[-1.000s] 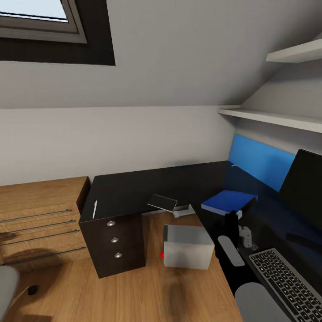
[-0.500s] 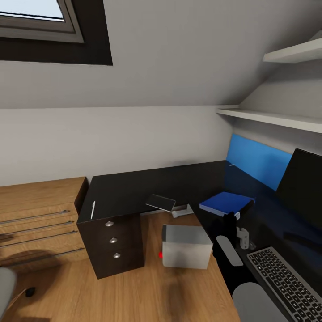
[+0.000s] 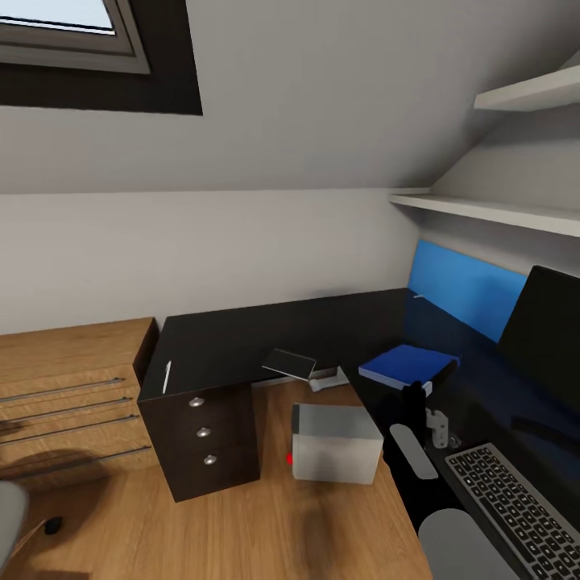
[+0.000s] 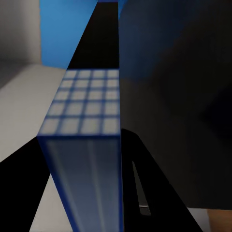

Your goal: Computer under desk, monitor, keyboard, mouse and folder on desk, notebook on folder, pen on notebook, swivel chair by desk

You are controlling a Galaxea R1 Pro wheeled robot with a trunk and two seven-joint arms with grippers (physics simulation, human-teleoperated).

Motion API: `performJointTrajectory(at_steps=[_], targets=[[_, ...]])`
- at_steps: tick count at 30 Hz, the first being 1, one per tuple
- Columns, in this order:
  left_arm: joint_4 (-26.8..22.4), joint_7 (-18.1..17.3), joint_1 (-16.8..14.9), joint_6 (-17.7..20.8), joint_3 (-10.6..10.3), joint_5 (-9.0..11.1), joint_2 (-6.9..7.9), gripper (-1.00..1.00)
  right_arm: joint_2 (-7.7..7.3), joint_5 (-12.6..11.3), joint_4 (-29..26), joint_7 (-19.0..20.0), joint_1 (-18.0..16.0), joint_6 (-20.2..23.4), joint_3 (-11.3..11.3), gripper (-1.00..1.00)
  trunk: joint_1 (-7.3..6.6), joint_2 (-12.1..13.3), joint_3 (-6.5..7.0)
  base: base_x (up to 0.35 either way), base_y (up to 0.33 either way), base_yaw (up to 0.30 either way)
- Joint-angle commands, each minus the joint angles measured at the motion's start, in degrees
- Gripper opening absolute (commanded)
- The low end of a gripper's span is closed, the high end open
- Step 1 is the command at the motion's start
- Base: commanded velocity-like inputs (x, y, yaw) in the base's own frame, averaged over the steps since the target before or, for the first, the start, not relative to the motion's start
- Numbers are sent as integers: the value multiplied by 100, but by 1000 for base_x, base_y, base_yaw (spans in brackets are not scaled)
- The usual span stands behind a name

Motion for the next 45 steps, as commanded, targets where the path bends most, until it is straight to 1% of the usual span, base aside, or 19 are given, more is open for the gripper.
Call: performJointTrajectory(at_steps=[1, 5, 7, 8, 9, 10, 14, 18, 30, 45], targets=[[1, 36, -4, -10, -50, 22, -1, 100, 3, 11, -9, -23, -3, -8, -6, -100, 23, -46, -25, 0, 0, 0], [1, 35, -6, -1, -54, 22, -4, 100, 6, 23, -36, 44, -2, -21, -2, -100, 111, -207, -97, 0, 0, 0], [1, 31, -5, 0, -56, 22, -7, 100, 7, 19, -42, 256, -1, -23, 1, -100, 155, -287, -133, 0, 0, 0], [1, 30, -3, 1, -56, 22, -8, 100, 8, 17, -43, 330, 0, -21, 1, -100, 155, -287, -133, 0, 0, 0], [1, 29, -5, 1, -56, 22, -9, 100, 8, 12, -42, 629, -1, -16, -3, -100, 155, -287, -133, 0, 0, 0], [1, 28, -4, -1, -56, 22, -9, 100, 8, 9, -40, 736, 0, -13, -4, -100, 155, -287, -133, 0, 0, 0], [1, 28, -4, -6, -57, 22, -11, 100, 10, 5, -39, 880, 0, -8, -6, -100, 155, -287, -133, 0, 0, 0], [1, 28, -6, -7, -57, 22, -16, 100, 9, 2, -38, 920, 0, -7, -8, -100, 155, -287, -133, 0, 0, 0], [1, 28, -4, -8, -65, 22, -18, 100, 6, -34, -30, 923, -2, -5, -15, -100, 418, -768, -348, 0, 0, 0], [1, 28, -6, 1, -65, 13, -18, 100, 15, -36, -23, 923, 0, 3, -8, -100, 418, -768, -348, 0, 0, 0]])
